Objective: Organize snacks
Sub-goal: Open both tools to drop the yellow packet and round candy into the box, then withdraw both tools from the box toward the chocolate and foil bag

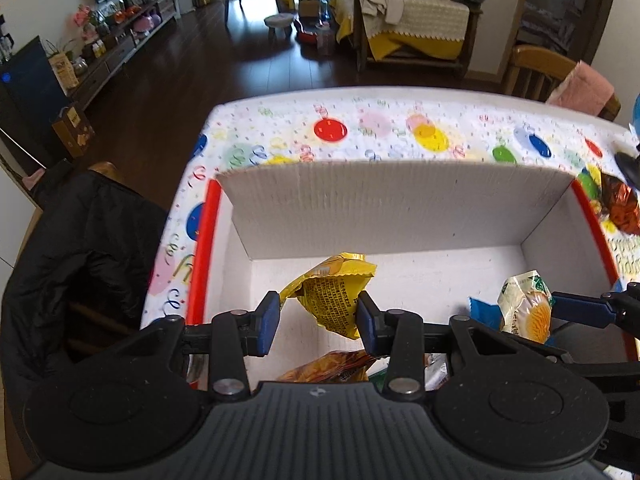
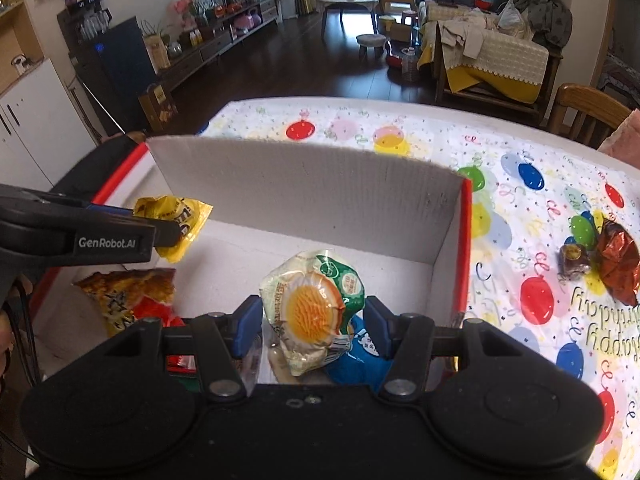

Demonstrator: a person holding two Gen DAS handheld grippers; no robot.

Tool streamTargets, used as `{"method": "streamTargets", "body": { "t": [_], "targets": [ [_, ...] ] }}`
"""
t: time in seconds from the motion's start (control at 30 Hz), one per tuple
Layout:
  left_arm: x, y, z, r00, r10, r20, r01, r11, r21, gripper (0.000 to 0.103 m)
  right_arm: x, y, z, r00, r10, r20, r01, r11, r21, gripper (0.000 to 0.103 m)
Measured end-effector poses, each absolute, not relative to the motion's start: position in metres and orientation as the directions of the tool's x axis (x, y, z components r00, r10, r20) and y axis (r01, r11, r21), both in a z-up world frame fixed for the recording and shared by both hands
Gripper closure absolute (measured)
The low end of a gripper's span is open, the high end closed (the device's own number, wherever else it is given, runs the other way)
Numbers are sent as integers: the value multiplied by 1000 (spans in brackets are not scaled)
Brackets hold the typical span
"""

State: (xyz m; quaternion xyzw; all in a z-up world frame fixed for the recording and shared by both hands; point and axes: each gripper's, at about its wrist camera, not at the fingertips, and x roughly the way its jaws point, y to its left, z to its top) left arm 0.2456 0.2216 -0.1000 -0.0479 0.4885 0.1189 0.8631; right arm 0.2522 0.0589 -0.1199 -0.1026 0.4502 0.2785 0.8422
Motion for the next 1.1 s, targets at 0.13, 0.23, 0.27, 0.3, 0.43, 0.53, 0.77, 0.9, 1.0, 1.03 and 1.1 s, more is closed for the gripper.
{"method": "streamTargets", "body": {
  "t": [0.13, 0.23, 0.27, 0.3, 0.43, 0.53, 0.77, 0.9, 1.0, 1.03, 1.1],
  "targets": [
    [251, 222, -114, 469, 142, -872, -240, 970, 29, 63, 251, 62, -124, 442, 362, -821, -573, 818, 53, 48],
    [252, 222, -116, 466, 133, -875, -238, 971, 21, 62, 252, 62, -124, 437, 365, -822, -567, 821, 63, 47],
    [253, 222, -116, 460, 125, -879, -234, 972, 15, 62, 252, 62, -124, 436, 364, -823, -566, 822, 63, 47],
    [253, 222, -116, 455, 117, -883, -231, 973, 9, 62, 253, 63, -124, 436, 362, -824, -565, 823, 62, 46],
    [251, 221, -114, 450, 115, -885, -228, 974, 11, 56, 251, 62, -120, 449, 360, -818, -559, 827, 57, 39],
    [247, 216, -111, 459, 121, -880, -224, 974, 17, 51, 248, 60, -116, 456, 360, -813, -560, 827, 52, 35],
    [229, 209, -90, 498, 114, -860, -225, 974, -1, 43, 235, 45, -98, 470, 392, -791, -561, 824, 76, 24],
    [217, 204, -75, 522, 104, -847, -225, 974, -19, 41, 224, 34, -83, 490, 416, -766, -558, 825, 91, 20],
    [208, 199, -63, 539, 99, -837, -228, 973, -32, 41, 215, 24, -70, 506, 434, -745, -556, 825, 103, 19],
    [205, 197, -59, 545, 95, -833, -227, 973, -38, 41, 212, 20, -66, 510, 441, -738, -554, 825, 109, 18],
    [198, 192, -51, 559, 90, -824, -223, 974, -45, 40, 207, 13, -58, 521, 451, -724, -549, 827, 120, 17]
  ]
}}
